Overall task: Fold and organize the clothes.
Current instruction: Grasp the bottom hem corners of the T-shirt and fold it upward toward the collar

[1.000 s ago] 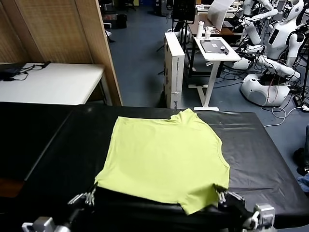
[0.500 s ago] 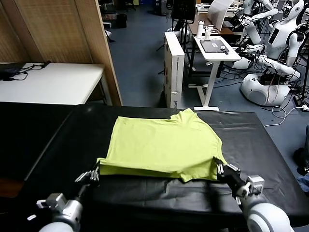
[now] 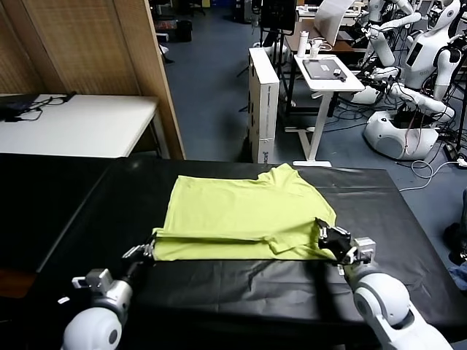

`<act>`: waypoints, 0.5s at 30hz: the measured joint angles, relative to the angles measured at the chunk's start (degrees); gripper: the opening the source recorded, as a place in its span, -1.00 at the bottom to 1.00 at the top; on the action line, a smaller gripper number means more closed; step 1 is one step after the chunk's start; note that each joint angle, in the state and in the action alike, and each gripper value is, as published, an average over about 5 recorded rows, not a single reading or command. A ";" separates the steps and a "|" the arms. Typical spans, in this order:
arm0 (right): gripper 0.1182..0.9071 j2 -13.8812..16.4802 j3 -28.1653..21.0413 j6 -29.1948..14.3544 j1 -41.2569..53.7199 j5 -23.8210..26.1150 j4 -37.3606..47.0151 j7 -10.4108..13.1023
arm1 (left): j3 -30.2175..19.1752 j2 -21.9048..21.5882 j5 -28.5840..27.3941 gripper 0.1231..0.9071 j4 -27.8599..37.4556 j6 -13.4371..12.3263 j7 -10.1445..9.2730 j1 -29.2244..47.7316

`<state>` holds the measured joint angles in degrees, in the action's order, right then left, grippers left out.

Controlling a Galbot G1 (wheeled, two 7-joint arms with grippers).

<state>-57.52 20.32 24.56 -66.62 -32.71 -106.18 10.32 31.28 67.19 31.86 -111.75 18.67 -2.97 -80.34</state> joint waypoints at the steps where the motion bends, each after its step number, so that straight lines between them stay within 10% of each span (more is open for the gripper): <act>1: -0.94 -0.09 -0.08 0.03 0.22 0.01 0.27 0.00 | -0.22 -0.15 -0.01 -0.94 0.28 0.00 -0.02 0.33; 8: -0.86 -0.12 0.30 1.90 0.20 -1.17 0.23 -0.66 | -1.67 -0.75 -0.01 -0.94 2.10 0.58 -0.13 2.28; 15: 0.12 2.10 3.20 4.80 -3.36 -1.82 -4.40 -3.69 | -1.64 -0.96 0.28 -0.64 1.65 1.51 -0.77 2.41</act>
<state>-55.42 23.51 29.36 -69.98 -34.52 -110.57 6.64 29.65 66.23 32.14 -110.10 20.18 -3.74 -77.92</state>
